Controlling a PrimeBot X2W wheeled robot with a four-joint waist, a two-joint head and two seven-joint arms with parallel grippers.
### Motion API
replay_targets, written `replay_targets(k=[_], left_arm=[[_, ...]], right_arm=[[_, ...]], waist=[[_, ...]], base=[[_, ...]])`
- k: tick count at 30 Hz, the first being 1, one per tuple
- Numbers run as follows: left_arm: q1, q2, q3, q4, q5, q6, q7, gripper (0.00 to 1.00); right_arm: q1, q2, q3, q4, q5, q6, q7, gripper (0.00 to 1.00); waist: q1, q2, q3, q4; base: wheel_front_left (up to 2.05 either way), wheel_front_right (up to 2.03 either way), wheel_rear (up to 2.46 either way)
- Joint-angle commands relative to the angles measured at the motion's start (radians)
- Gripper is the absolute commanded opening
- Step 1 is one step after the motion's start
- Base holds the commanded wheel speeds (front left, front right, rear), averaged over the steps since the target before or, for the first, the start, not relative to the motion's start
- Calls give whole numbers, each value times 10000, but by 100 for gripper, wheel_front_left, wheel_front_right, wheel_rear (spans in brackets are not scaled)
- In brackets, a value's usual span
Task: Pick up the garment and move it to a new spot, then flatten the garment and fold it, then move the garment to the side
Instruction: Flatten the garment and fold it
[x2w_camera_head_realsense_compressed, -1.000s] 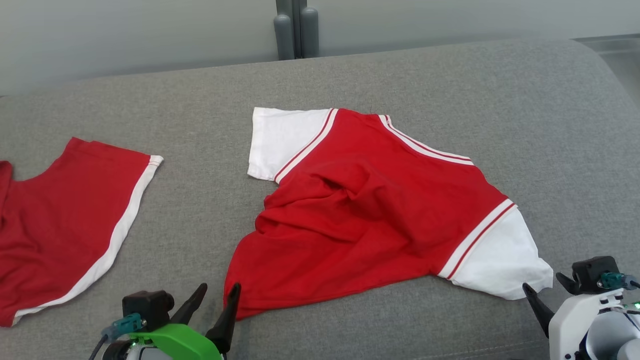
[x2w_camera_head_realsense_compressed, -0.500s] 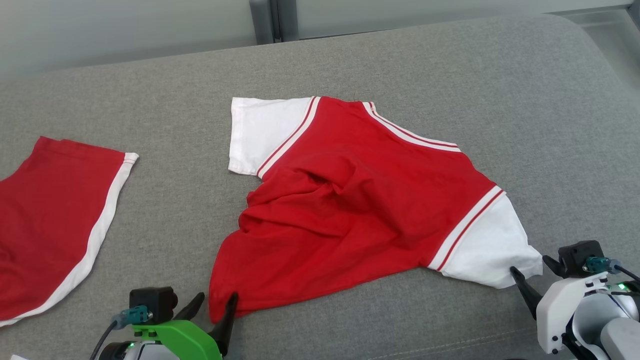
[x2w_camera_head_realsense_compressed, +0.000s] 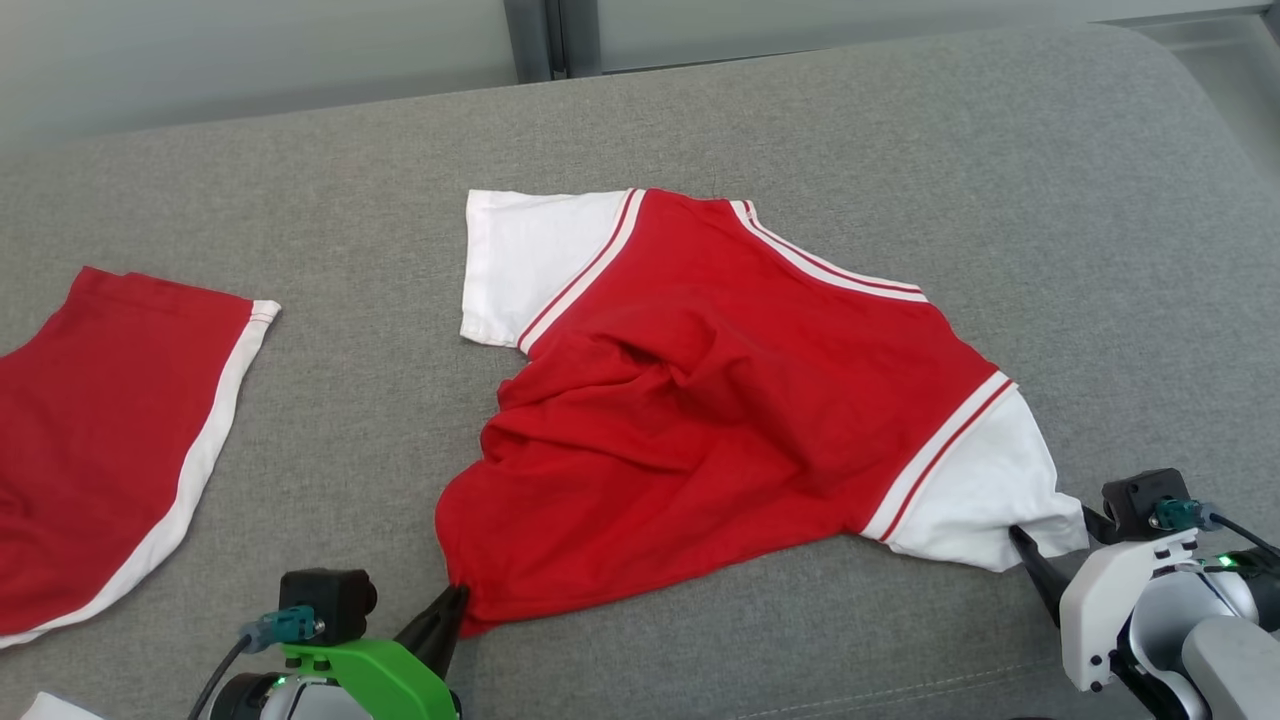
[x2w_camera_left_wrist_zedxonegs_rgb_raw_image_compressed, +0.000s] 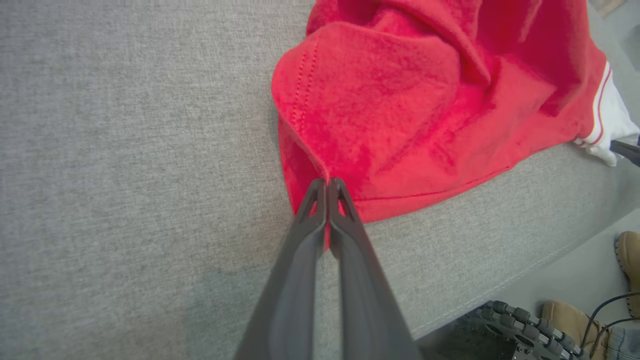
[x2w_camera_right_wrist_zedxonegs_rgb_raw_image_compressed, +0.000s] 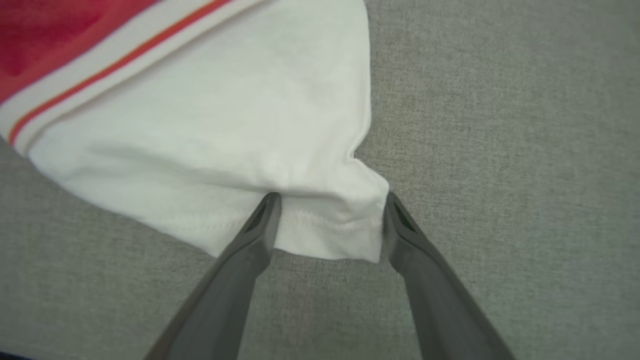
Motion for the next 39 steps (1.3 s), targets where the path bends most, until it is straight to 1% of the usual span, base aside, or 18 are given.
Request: replay_targets(k=[1,3,4,5,6,7,8,12,15,21,26,30,33,35,36,39], left_arm=[[86,103,17,-124,-101,-33,50,0],[132,125,42,-230,-178,-30,56,0],[160,121,60,-271,-231,-29,64,0],[160,121,60,-271,-231,-29,64,0],[184,113,70,-312,-279,-35,91,0],[197,82,90,-376,-362,-35,91,0],[199,69,110,-430,-402,-38,112,0],[302,2,238,-716,-778,-42,179,0],[474,-26,454,-1148,-1110,22,245,0],[875,-31,953,-2358,-1857,129,322,0],[1112,-127,1409,-3684,-2704,207,415,0],[1035,-98,1816,-4850,-3382,236,555,0],[725,-34,2056,-5730,-3836,269,738,0],[388,75,2283,-6205,-4098,329,882,0],[-129,234,2463,-6581,-4253,403,1083,0],[-1458,675,2786,-6875,-4434,494,1519,0]], right_arm=[[-163,3,198,293,177,-21,61,100],[-274,42,424,530,369,-19,149,100],[-327,65,520,637,483,-19,166,98],[-327,65,520,637,483,-19,166,98],[-382,92,611,713,601,-19,140,45],[-430,97,696,801,737,-19,122,8],[-453,101,820,853,883,-19,122,0],[-539,29,1146,829,1579,-19,-91,0],[-559,-142,1233,499,2128,-13,-367,0],[-342,-700,673,-728,3280,-16,-1145,0],[3,-1198,-296,-2519,4433,-16,-1441,0],[382,-1652,-1180,-4141,5138,-15,-1291,0],[533,-1873,-1858,-5258,5483,-15,-1064,0],[523,-1989,-2303,-5926,5691,-15,-876,0],[296,-2053,-2727,-6601,5846,-13,-727,0],[-419,-2020,-3366,-7442,6169,-13,-459,0]], waist=[[0,-1,-13,28],[0,-1,-27,51],[0,-1,-35,63],[0,-1,-35,63],[0,-1,-38,77],[0,-1,-36,99],[0,-1,-35,124],[0,-1,-58,178],[0,-1,-96,188],[0,-1,-176,111],[0,-1,-233,-44],[0,-1,-218,-138],[0,-1,-132,-173],[0,-1,-8,-153],[0,-1,166,-94],[0,-1,610,47]], base=[[0,0,0],[0,0,0],[0,0,0],[0,0,0],[0,0,0],[0,0,0],[0,0,0],[0,0,0],[0,0,0],[0,0,0],[0,0,0],[0,0,0],[0,0,0],[0,0,0],[0,0,0],[0,0,0]])
